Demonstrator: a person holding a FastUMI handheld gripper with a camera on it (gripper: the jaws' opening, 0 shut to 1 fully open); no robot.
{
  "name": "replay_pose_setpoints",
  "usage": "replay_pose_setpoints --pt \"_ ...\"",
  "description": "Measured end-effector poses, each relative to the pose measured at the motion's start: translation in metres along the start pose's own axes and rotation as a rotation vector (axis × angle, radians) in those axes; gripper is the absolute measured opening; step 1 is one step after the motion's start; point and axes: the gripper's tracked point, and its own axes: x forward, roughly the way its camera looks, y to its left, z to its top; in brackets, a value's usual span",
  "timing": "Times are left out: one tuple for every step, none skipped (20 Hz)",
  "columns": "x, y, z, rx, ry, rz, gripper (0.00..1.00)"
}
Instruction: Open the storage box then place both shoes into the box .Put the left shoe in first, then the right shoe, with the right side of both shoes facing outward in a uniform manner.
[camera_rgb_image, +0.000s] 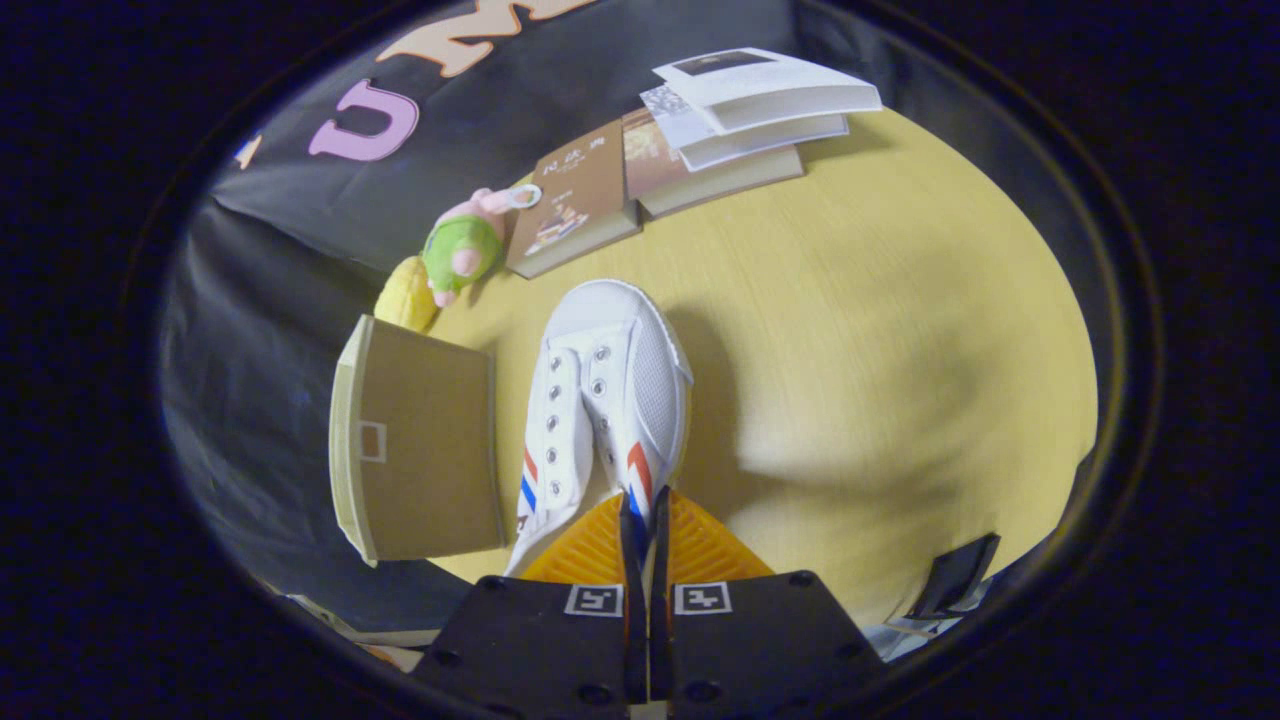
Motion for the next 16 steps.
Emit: replay_pose_setpoints --pt "-0.004 0.01 0.003 0.003 -0.016 0.012 0.05" --pt "-0.007 0.02 0.005 0.008 -0.024 0.025 0.05" --pt "-0.01 0.031 0.006 0.012 -0.031 0.041 0.05" --pt "-0.014 0.042 0.007 0.019 -0.041 0.055 0.05" --pt "-0.017 0.054 0.008 0.021 -0.046 0.069 0.05" --pt "-0.022 0.065 0.009 0.026 -0.055 0.084 0.05" --pt "-0.024 0.077 0.01 0.031 -0.059 0.099 0.05" --pt "-0.028 0.089 0.012 0.04 -0.07 0.114 0.05" --pt "-0.032 0.1 0.014 0.038 -0.074 0.13 0.05" --pt "-0.036 0.112 0.017 0.037 -0.088 0.142 0.05" --pt "-0.041 0.124 0.018 0.031 -0.099 0.152 0.05" --pt "-0.044 0.135 0.02 0.026 -0.109 0.16 0.05" --pt "-0.048 0.147 0.021 0.021 -0.121 0.171 0.05" --pt "-0.052 0.159 0.022 0.017 -0.13 0.181 0.05" --pt "-0.054 0.172 0.021 0.008 -0.135 0.192 0.05" --pt "-0.056 0.184 0.021 0.005 -0.145 0.2 0.05"
